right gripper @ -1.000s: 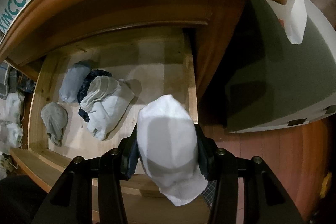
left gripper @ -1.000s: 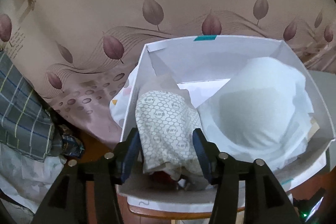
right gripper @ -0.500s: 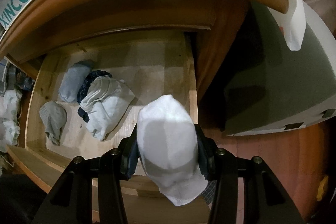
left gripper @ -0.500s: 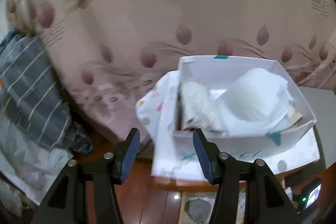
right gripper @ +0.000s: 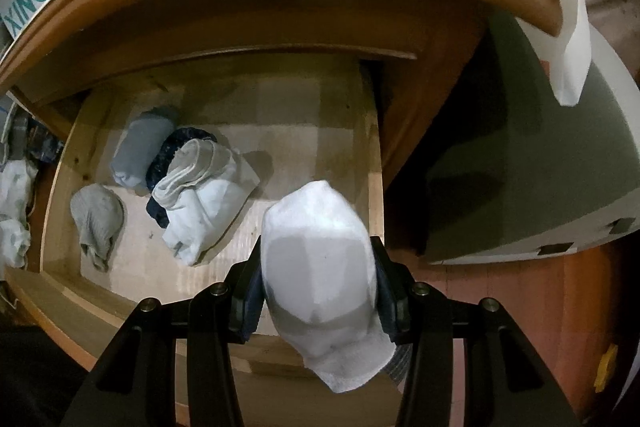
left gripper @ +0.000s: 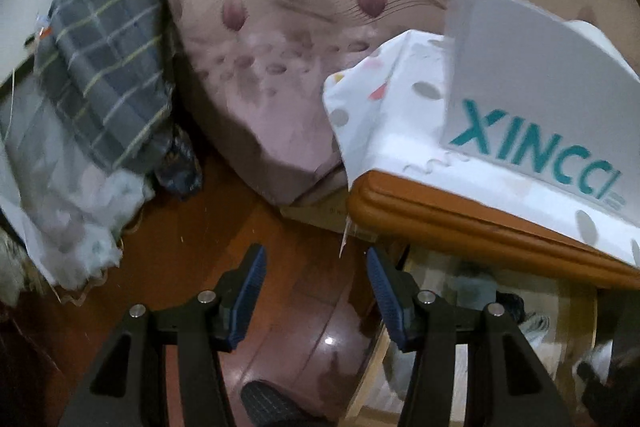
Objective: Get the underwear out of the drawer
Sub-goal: 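Move the open left tool back toward the drawer, then carry the white rolled item with the right gripper into the shoebox and release it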
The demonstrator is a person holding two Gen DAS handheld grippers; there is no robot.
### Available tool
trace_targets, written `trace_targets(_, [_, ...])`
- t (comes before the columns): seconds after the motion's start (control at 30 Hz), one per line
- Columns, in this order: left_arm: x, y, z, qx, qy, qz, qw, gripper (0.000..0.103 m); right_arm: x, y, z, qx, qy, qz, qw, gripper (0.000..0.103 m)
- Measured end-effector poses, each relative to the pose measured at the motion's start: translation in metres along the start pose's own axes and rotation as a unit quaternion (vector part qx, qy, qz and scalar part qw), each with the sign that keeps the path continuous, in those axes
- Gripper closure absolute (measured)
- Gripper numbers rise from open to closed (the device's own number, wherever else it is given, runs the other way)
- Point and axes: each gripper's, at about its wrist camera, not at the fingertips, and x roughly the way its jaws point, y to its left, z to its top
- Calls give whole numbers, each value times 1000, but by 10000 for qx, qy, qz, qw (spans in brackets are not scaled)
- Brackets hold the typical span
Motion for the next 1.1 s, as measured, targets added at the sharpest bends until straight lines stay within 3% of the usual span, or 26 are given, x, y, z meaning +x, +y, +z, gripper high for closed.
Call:
trace_targets(0.17, [19, 9, -11, -265, 58, 149, 9995, 49, -2, 1, 1, 5, -71, 108, 9999, 59])
trace_targets(0.27, [34, 14, -12, -174, 172, 334, 9991, 49, -7, 3, 1, -67, -173, 117, 9998, 59])
trace_targets(0.57, [49, 19, -12, -146, 428, 247, 9987, 49, -40, -3, 8, 135, -482, 384, 9980, 59])
trace_targets(0.9, [47, 40, -8, -575, 516, 116, 9969, 49, -130, 8, 53, -50, -923, 436, 9948, 59])
trace_targets(1.1, [46, 46, -8, -633, 503, 237, 9964, 49, -187, 15, 94, -185, -1186, 447, 9918, 59])
